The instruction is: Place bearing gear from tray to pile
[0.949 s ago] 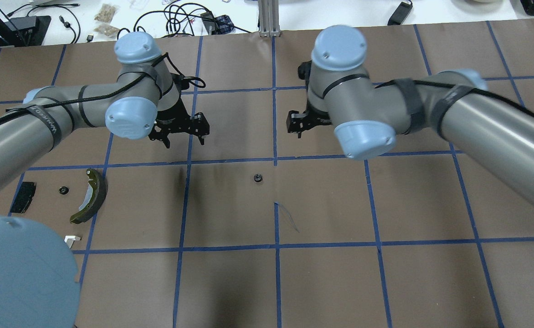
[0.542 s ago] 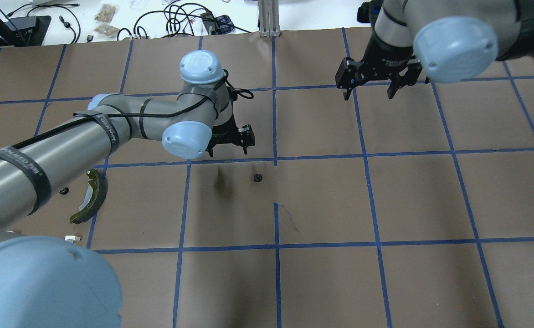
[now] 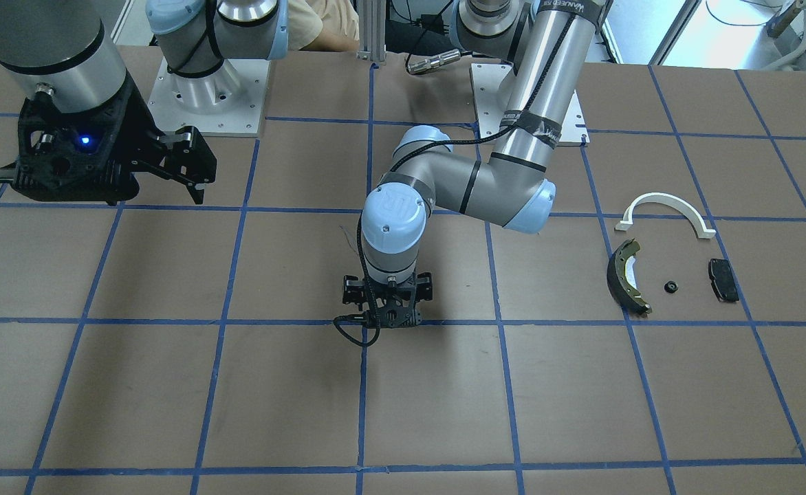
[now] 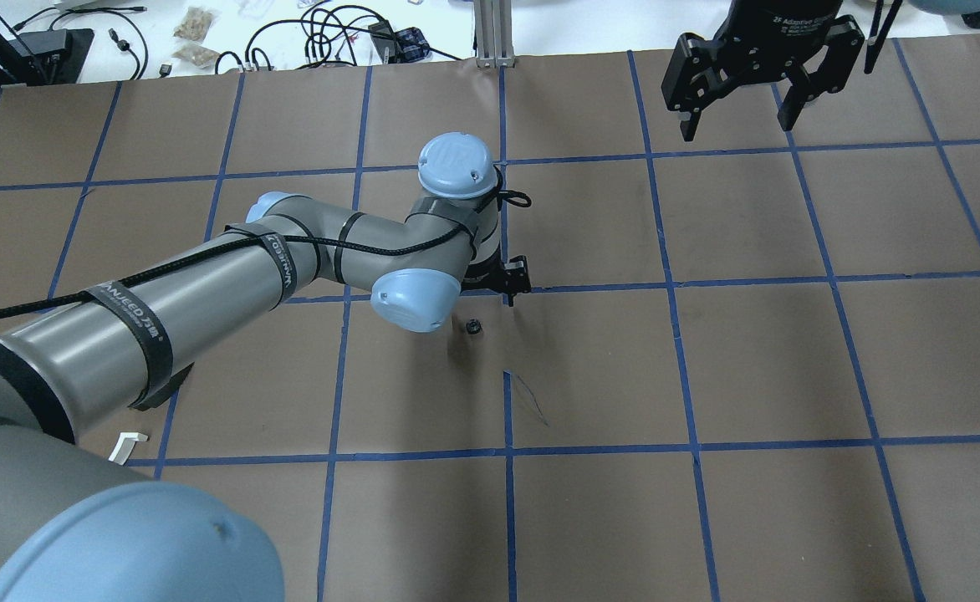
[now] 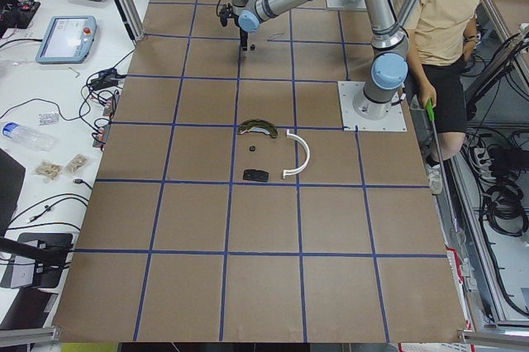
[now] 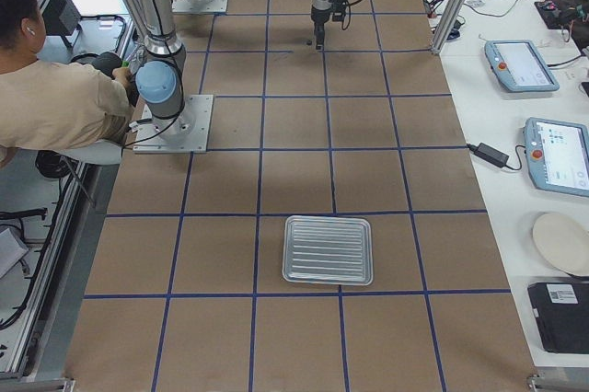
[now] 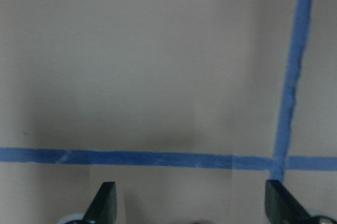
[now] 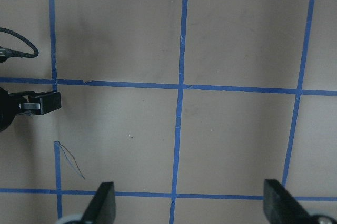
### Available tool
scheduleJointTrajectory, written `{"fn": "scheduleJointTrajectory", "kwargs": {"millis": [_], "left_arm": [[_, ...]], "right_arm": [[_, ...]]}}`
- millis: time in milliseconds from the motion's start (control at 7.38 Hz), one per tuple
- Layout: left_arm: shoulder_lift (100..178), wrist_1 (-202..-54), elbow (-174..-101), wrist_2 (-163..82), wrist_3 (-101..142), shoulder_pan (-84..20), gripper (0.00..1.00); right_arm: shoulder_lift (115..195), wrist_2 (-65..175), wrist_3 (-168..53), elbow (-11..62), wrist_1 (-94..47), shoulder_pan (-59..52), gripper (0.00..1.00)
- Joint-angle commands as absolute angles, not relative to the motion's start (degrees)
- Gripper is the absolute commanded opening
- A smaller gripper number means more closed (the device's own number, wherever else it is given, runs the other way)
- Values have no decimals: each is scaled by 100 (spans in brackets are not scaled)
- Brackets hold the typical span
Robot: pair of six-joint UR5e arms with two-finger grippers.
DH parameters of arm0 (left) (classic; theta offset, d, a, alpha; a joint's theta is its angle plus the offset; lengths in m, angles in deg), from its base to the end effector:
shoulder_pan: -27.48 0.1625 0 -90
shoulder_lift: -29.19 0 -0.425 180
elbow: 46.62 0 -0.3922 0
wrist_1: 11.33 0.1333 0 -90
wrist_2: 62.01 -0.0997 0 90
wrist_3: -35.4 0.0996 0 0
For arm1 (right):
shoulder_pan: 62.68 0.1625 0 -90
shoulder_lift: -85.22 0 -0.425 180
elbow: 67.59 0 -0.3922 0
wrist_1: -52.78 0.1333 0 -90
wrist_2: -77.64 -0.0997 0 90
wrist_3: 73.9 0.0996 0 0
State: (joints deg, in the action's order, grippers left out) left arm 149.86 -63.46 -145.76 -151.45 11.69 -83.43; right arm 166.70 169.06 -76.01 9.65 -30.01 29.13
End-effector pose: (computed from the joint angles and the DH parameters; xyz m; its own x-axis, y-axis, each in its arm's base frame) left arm -0.3447 -0.5260 0.1740 -0.9988 -0.0489 -0.0047 -0.0491 0.9982 0.0349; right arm 0.1481 -0.5441 0.5072 -0.9973 -0.0696 0.0228 -0.0683 0.9963 0.0527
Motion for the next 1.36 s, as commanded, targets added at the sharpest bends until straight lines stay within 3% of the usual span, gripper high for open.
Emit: {"fn": "scheduleJointTrajectory", "kwargs": {"millis": [0,542,678,814,949,1085,1220], "left_arm": [[14838,-6328,-14891,-15148,1122,-8388,100],[14925,-5897,-15034,-15191,1140,-8317,100],[14908,-5897,-15051,-15218,1140,-8317,78],[14855,-5897,-15060,-15244,1140,-8317,38],[14837,-5906,-15077,-15244,1140,-8317,13],[14846,-5906,-15086,-15253,1140,-8317,0],[14837,-5897,-15078,-15253,1149,-8317,0]], "right_arm": [[16731,16922,-7969,1300,-3411,2916,100],[16757,16914,-7971,1406,-3458,2908,100],[16757,16931,-7927,1406,-3475,2908,100],[16749,16931,-7926,1406,-3467,2908,100],[16749,16931,-7926,1406,-3467,2908,100],[16749,16931,-7926,1415,-3423,2908,100],[16749,16931,-7935,1415,-3440,2908,100]]}}
